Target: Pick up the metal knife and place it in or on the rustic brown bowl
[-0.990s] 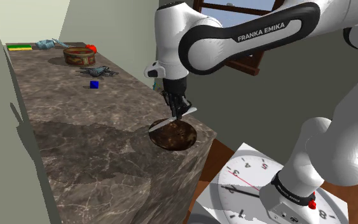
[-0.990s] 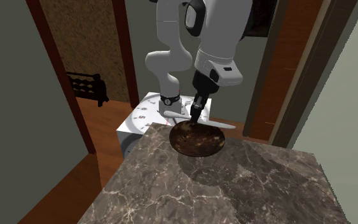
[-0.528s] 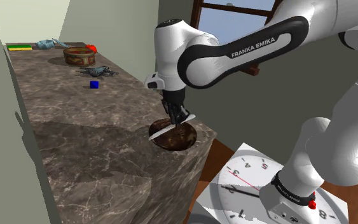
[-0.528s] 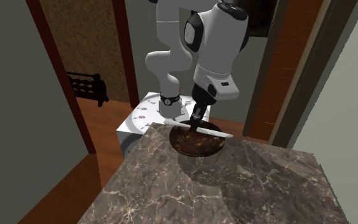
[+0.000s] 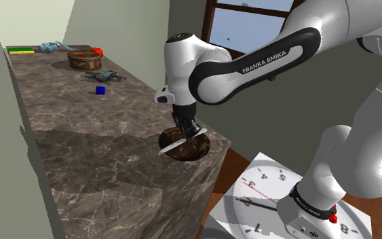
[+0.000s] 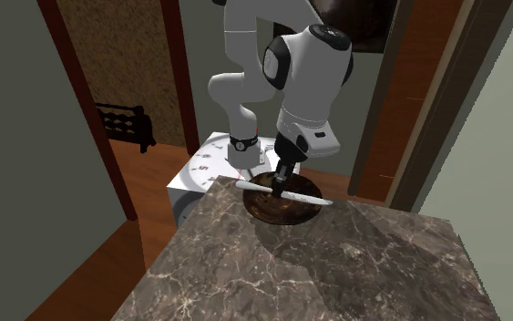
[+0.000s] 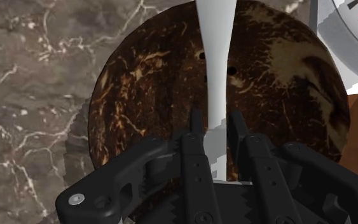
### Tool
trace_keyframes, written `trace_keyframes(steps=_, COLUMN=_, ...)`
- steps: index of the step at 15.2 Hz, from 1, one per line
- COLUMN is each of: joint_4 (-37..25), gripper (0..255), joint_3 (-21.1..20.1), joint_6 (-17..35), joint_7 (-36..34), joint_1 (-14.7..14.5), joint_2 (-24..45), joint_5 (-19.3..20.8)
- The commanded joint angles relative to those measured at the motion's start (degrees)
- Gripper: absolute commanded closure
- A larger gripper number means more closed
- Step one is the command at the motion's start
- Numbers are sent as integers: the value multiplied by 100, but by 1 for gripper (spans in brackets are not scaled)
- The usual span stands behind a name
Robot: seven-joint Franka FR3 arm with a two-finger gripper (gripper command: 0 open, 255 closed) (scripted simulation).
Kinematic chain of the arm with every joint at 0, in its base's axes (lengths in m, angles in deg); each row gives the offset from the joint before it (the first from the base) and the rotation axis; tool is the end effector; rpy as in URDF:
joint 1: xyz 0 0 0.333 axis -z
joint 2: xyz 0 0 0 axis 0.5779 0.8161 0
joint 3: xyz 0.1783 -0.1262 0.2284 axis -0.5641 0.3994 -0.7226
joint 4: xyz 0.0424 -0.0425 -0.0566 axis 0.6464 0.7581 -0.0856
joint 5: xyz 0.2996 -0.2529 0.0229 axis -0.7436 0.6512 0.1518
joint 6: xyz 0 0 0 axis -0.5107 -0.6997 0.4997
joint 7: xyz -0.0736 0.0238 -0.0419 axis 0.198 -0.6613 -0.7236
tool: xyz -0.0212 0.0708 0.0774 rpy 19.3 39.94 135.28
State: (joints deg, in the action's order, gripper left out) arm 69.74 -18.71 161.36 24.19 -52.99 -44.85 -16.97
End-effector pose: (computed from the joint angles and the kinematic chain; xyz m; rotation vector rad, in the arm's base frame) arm 0.4503 0.2427 0.3858 2.2763 1.9943 -0.2717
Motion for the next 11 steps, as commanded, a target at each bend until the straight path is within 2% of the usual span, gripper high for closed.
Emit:
trace_keyframes(steps=1, joint_4=1, gripper=255, joint_3=-2, joint_6=8, joint_7=-2, joint_1=-2, joint_2=8, joint_5=0)
trace_keyframes(steps=4, joint_4=1, gripper=255, joint_3=-2, joint_6=8, joint_7=-2, joint_1=-3, joint_2=8, joint_5=0)
trace_keyframes(steps=5, joint_4=0, gripper=0, joint_3=-2, joint_6=8, joint_7=-3, joint_1=-3, joint_2=9, joint_5=0)
trace_keyframes(steps=10, joint_4=1, gripper=0, joint_3=-2, joint_6=8, joint_7=-2, joint_1=-3, joint_2=8, joint_5=0)
trace_keyframes(steps=11, joint_4=-142, gripper=0, joint_3=-13, joint_6=-184, joint_7=14, joint_1=-14, joint_2=-41, joint_5=-27)
